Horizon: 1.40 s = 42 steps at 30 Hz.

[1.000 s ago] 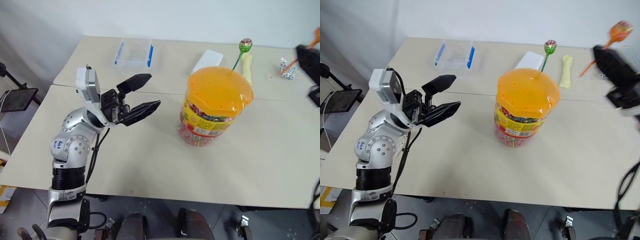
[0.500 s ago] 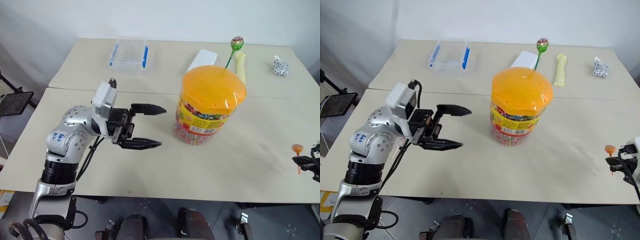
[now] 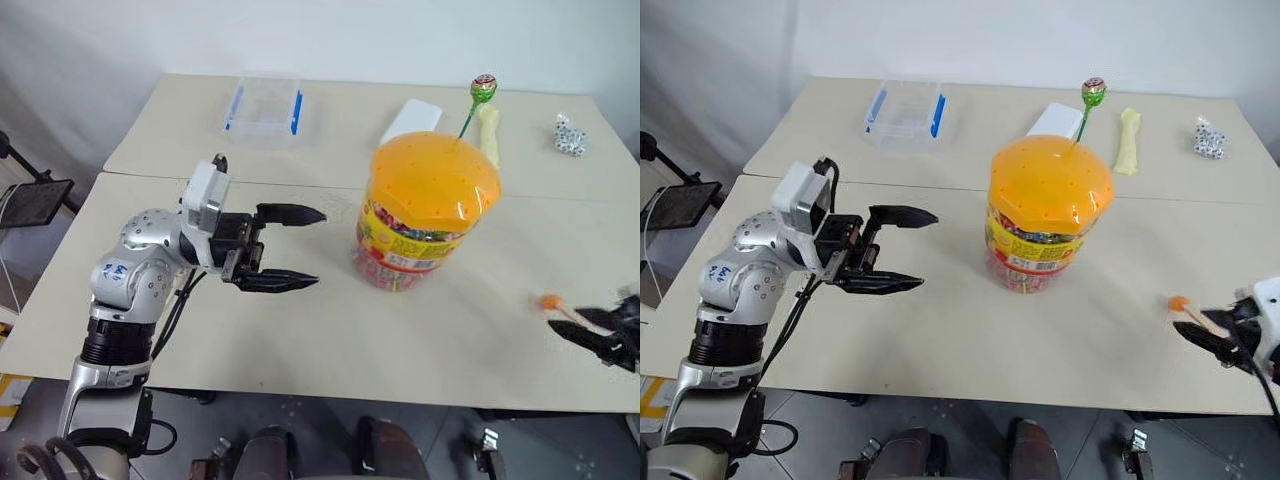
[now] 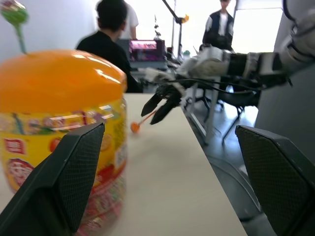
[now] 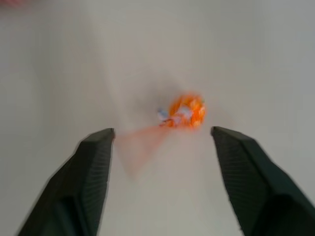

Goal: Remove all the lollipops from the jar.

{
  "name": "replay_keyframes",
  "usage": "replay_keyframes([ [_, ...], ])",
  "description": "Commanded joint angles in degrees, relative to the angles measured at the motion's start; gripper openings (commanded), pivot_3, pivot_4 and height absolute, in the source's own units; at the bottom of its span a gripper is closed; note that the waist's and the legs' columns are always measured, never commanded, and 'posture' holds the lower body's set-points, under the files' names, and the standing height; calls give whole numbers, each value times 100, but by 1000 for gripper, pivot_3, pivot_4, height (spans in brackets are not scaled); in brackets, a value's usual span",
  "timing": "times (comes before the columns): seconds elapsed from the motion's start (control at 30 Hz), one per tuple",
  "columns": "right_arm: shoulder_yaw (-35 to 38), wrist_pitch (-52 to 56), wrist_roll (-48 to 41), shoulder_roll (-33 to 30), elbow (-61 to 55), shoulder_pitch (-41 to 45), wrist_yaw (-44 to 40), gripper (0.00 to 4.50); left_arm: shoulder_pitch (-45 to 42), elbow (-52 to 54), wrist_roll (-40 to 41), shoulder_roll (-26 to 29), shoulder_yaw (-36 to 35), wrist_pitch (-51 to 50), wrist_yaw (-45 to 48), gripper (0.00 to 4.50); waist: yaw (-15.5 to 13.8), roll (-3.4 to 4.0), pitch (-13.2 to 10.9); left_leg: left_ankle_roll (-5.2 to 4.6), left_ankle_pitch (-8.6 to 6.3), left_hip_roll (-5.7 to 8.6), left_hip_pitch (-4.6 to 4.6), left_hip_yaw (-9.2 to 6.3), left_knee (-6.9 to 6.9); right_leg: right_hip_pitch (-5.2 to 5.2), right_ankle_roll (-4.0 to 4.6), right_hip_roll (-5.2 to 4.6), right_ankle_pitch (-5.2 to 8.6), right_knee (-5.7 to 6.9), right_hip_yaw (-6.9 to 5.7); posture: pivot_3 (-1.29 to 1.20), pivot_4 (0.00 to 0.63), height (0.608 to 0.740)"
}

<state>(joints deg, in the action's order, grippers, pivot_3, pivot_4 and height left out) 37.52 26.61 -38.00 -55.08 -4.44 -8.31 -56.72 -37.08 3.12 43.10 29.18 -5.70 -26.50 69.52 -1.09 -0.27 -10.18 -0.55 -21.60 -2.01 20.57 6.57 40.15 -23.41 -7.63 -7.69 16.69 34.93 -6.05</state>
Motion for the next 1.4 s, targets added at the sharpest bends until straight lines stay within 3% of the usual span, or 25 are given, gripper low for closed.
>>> replay_keyframes([
  [0.03, 442, 456, -1118, -107, -496, 1017, 199, 3277, -46, -83, 445, -243, -576, -199, -779, 4500, 30, -2, -1, 0, 0, -3, -4, -6, 6, 0, 0, 0, 0, 6, 9, 0, 150, 740],
  [0.17, -297, 940, -1674, 61, -612, 2715, 894, 3277, -115, -231, 409, -414, -719, -375, -1427, 4500, 43, -6, -3, -2, 2, -6, -15, -46, 3, 1, 2, -1, -1, 26, 7, 0, 150, 740],
  [0.47, -1833, 1757, -1606, 520, -175, 4711, 1417, 3277, 16, 72, 704, -462, -748, -732, -1654, 4500, -25, -6, -4, 5, -3, 3, 29, -52, 7, -24, 0, -3, -2, 47, -30, 0, 150, 740],
  [0.83, -2197, 1996, -1333, 847, 308, 5443, 1411, 3277, 194, 426, 755, -611, -725, -685, -1801, 4500, -18, -6, -4, 5, -3, 0, 66, -72, 50, -28, -1, -7, -2, 51, -58, 0, 150, 740],
  [1.17, -1848, 2498, -1280, 208, 372, 5151, 1202, 3277, 242, 567, 808, -636, -752, -689, -1875, 4500, -19, -6, -4, 5, -3, 2, 71, -79, 51, -26, -2, -8, -2, 50, -63, 0, 150, 740],
  [1.4, -1985, 2236, -908, 448, 602, 5313, 1312, 3277, 137, 437, 766, -670, -714, -634, -1837, 4500, -13, -6, -3, 5, -3, 1, 69, -76, 53, -27, -1, -8, -2, 51, -60, 0, 150, 740],
])
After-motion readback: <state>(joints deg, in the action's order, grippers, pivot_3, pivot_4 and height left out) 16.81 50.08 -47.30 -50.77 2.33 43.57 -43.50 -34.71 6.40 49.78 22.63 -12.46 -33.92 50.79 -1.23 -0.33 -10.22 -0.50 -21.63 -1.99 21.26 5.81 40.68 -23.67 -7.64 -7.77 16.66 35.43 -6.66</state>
